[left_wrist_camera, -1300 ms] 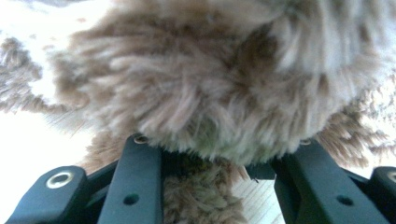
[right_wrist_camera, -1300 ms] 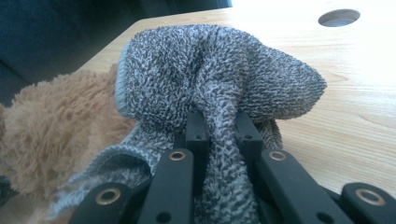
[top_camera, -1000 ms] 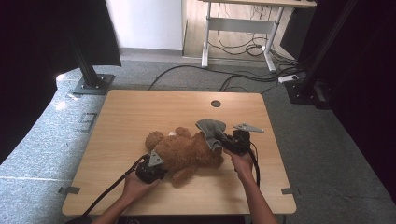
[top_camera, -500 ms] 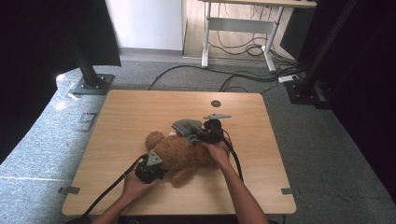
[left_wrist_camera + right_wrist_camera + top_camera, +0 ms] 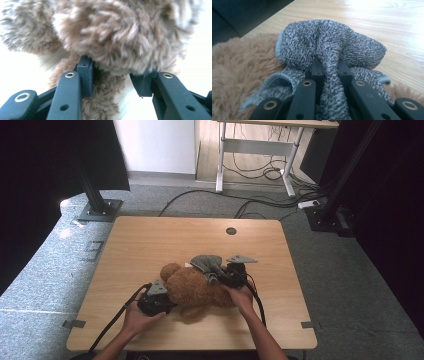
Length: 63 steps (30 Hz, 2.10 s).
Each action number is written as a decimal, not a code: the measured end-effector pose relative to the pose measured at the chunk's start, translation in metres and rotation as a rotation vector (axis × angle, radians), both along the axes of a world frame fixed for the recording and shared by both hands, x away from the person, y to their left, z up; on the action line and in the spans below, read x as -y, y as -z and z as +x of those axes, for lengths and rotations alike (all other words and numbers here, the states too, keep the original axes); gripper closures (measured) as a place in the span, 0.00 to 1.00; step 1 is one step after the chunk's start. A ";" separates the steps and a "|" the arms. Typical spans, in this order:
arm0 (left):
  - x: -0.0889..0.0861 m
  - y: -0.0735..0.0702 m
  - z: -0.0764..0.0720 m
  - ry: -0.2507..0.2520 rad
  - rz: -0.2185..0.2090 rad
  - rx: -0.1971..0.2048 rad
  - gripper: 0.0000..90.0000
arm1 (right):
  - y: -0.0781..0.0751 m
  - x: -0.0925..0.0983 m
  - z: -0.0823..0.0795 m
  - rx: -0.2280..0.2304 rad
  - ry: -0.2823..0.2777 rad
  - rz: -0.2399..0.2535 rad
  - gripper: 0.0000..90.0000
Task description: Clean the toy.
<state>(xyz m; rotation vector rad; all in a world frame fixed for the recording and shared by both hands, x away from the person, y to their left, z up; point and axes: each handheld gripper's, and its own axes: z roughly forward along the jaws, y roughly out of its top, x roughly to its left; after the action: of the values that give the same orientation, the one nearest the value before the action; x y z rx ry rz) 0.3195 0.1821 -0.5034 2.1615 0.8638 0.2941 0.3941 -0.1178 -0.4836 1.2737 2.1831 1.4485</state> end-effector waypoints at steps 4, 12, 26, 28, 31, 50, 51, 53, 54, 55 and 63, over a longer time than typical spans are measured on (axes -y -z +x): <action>-0.011 -0.013 -0.001 -0.018 -0.062 -0.004 0.59 | 0.003 0.001 -0.002 0.016 0.025 0.007 0.90; -0.032 -0.038 0.005 -0.062 -0.202 0.015 0.58 | 0.004 -0.009 -0.008 0.050 0.017 -0.031 0.90; -0.004 -0.035 0.034 -0.051 -0.239 -0.075 0.51 | 0.003 -0.013 -0.012 0.074 0.020 -0.063 0.90; -0.001 -0.033 0.032 -0.049 -0.215 -0.070 0.51 | 0.003 -0.013 -0.013 0.080 0.020 -0.065 0.90; 0.001 -0.031 0.030 -0.049 -0.193 -0.068 0.52 | 0.003 -0.013 -0.014 0.082 0.017 -0.064 0.90; 0.007 -0.015 0.007 -0.052 -0.138 -0.034 0.58 | -0.016 -0.016 -0.025 0.098 -0.031 -0.009 0.88; 0.007 -0.014 0.005 -0.050 -0.139 -0.033 0.58 | -0.022 -0.023 -0.022 0.099 -0.045 -0.009 0.88; 0.007 -0.013 0.004 -0.050 -0.138 -0.029 0.58 | -0.024 -0.027 -0.020 0.101 -0.051 -0.011 0.88; 0.007 -0.013 0.003 -0.050 -0.137 -0.027 0.58 | -0.027 -0.033 -0.018 0.102 -0.062 -0.014 0.88; 0.008 -0.012 0.001 -0.050 -0.138 -0.026 0.58 | -0.031 -0.044 -0.015 0.103 -0.080 -0.020 0.88; 0.006 -0.010 -0.003 -0.052 -0.136 -0.021 0.58 | -0.027 -0.090 -0.008 0.062 -0.172 -0.061 0.88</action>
<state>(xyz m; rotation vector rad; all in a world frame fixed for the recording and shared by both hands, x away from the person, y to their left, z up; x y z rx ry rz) 0.3162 0.1760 -0.4939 2.0220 0.9267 0.2325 0.3865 -0.0277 -0.4564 1.0292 2.3253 1.4495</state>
